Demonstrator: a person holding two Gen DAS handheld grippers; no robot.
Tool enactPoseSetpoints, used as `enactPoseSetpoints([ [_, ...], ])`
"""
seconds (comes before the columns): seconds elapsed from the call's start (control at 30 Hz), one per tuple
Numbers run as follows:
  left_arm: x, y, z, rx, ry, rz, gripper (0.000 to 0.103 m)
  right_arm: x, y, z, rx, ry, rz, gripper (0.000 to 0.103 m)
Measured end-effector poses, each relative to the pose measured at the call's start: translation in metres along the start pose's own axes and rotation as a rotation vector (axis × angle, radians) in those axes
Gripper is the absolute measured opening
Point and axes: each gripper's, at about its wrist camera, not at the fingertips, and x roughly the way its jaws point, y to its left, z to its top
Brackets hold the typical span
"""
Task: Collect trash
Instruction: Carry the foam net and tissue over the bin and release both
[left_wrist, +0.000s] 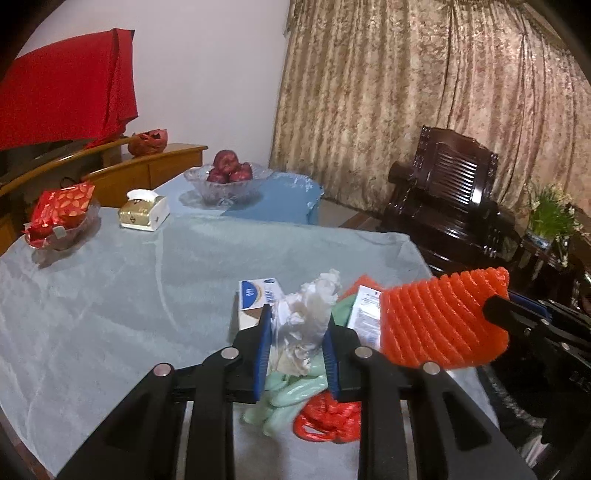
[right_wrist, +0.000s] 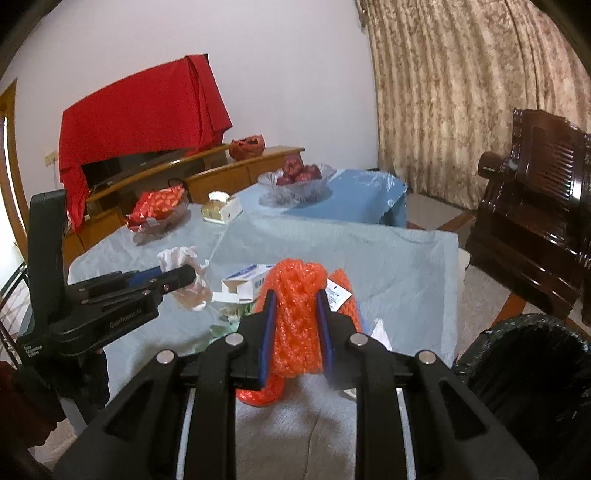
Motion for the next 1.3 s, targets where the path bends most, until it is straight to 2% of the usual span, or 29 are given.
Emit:
enactPoseSetpoints([
  [0.33,-0.022,-0.038,0.004,0.038,-0.022,-0.054,0.025,-0.041,-0.016,0.003,0.009,-0.059,-0.056,0.02],
  [0.6,-0.02,-0.09,0.006,0.077,-0.024,-0.147,0.025,-0.078,-0.053,-0.005,0.048,-0.085,-0.157,0.02],
  [0.93,-0.002,-0.175,0.003,0.134,0.005,-0.33,0.025,-0.128,-0.118,-0.041,0.135,-0.077,-0.354,0.02],
  [1.3,0.032,-0.27,-0.017,0.222,0.062,-0.449,0.025,-0.151,-0.183,-0.085,0.254,-0.031,-0.514,0.02],
])
